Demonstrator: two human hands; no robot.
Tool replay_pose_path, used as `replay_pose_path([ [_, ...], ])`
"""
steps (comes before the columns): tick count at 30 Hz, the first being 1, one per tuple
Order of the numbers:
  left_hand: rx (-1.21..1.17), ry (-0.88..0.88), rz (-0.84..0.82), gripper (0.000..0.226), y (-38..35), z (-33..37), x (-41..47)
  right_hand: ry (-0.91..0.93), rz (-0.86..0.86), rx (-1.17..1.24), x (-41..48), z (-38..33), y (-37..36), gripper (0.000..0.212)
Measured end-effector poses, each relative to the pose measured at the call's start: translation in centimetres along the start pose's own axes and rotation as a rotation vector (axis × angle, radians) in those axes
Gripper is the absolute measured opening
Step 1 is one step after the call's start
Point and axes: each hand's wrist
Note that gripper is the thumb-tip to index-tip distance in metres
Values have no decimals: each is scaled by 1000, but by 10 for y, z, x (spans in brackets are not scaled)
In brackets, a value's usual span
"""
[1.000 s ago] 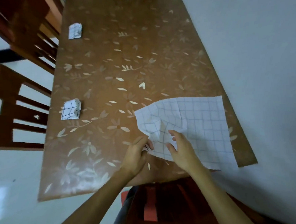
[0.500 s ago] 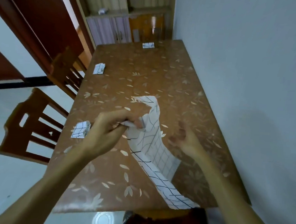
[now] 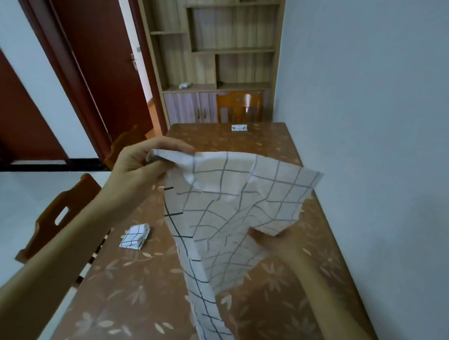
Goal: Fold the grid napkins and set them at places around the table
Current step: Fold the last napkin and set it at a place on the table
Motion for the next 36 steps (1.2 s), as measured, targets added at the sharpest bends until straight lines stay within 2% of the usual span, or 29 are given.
replay_pose_path([
  [2,44,56,115,33,-1,-7,-1,67,38,14,-6,-5,5,21],
  [6,139,190,327,23,-12,-25,0,162,1,-69,-20,-22,22,12],
  [9,141,242,434,10,-21,-36,3,261,2,-163,-34,-38,36,29],
  [12,115,267,511,9,-27,-45,12,295,-34,-229,-57,-54,51,50],
  [15,100,247,573,11,-36,-40,22,338,-3,-252,-70,-60,58,61],
  [16,99,233,584,9,-40,-36,24,344,8,-249,-73,-64,58,57],
  [19,122,198,562,4,-47,-25,31,373,167,-115,-69,-72,56,71],
  [20,110,185,550,4,-47,-22,33,401,245,-86,-68,-76,55,67],
  [25,5,160,534,12,-41,-15,37,485,494,169,-61,-94,71,19],
  [30,-6,179,402,29,-36,-12,39,539,668,126,-55,-109,88,7],
  [36,200,-25,214,16,-57,-4,37,607,723,-23,-63,-124,91,25],
])
Point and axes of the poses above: each hand's wrist, its own x-axis towards the middle knuckle, its own y-axis out of the back of the hand, z = x × y, and after that the axes turned 7 degrees about z, right-handed
